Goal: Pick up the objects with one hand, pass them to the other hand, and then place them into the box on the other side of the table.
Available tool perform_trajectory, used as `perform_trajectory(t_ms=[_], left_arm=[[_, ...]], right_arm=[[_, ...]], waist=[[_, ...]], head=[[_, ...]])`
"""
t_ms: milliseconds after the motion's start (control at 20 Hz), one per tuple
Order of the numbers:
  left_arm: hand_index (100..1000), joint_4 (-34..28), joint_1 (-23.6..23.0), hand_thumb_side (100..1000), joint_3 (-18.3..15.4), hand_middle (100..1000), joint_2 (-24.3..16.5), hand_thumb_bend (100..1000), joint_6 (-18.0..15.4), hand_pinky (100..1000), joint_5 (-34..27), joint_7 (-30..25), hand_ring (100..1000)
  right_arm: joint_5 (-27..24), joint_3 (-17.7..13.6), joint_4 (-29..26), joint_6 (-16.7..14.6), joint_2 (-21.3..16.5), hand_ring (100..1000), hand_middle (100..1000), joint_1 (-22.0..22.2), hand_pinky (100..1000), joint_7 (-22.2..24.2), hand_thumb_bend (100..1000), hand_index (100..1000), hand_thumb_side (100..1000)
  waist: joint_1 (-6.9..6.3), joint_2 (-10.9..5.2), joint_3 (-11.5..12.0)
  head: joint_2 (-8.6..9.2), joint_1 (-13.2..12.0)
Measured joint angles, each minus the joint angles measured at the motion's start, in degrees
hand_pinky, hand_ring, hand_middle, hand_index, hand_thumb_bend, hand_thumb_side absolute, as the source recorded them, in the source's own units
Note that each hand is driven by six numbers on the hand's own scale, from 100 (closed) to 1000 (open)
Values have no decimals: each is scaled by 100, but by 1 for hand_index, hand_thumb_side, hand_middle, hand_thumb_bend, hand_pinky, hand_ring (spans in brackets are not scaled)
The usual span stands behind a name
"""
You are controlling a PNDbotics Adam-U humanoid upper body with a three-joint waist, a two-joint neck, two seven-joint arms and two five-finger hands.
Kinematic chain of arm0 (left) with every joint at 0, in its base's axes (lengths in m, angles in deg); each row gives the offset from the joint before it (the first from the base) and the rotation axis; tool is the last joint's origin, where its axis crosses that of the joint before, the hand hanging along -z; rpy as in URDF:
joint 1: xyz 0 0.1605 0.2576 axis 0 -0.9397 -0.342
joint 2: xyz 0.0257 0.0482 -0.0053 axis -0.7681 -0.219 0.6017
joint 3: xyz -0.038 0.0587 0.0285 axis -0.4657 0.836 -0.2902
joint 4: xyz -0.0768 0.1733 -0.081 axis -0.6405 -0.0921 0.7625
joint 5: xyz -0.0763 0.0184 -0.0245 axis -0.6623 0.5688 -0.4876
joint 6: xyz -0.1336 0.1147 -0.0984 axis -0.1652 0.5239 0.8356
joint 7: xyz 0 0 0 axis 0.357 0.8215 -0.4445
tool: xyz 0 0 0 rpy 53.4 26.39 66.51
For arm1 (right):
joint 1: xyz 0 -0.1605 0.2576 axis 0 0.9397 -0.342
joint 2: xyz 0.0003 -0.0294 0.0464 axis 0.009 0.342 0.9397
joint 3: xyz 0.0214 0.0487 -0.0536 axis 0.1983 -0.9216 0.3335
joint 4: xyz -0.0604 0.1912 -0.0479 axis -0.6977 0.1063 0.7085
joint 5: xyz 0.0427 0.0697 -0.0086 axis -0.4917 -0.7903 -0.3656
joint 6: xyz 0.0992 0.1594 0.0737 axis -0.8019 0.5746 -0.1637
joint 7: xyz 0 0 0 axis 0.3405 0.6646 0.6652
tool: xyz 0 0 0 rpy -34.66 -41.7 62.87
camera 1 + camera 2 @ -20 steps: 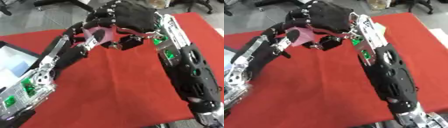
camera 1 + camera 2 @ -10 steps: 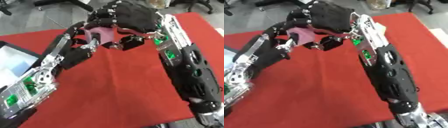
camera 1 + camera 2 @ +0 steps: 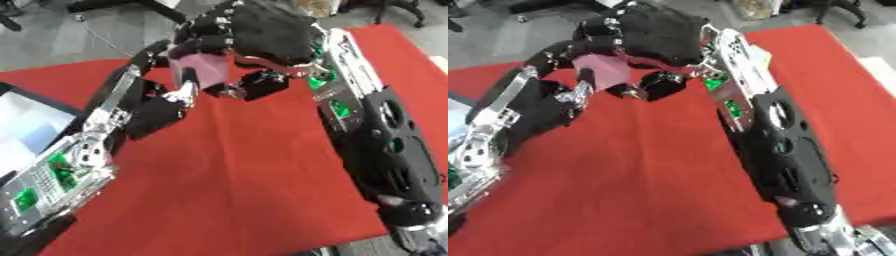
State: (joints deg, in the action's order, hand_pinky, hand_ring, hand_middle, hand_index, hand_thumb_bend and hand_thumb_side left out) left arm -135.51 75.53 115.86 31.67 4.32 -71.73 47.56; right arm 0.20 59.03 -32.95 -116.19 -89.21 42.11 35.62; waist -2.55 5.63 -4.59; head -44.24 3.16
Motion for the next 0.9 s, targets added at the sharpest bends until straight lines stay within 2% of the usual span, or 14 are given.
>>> perform_trajectory(t_ms=[100,450,750,900], left_arm=[[397,0,-4,307,3,219,1,100,-79,258,-80,81,330],[395,-2,-82,298,20,216,1,100,-245,257,-244,248,328],[396,-34,-107,297,3,217,1,100,-325,259,-306,328,329],[396,-75,-109,293,-5,218,1,100,-353,259,-330,356,329]], right_arm=[[0,0,-12,3,0,622,360,-1,579,3,100,665,100],[-88,-2,-20,119,-1,670,448,0,642,133,100,703,100],[-309,-65,-109,324,-10,666,442,49,675,205,100,701,100],[-394,-112,-176,439,-37,667,449,99,681,109,101,713,193]], waist=[[0,0,0],[0,0,8],[0,0,17],[0,0,18]], head=[[0,0],[0,4],[0,8],[0,7]])
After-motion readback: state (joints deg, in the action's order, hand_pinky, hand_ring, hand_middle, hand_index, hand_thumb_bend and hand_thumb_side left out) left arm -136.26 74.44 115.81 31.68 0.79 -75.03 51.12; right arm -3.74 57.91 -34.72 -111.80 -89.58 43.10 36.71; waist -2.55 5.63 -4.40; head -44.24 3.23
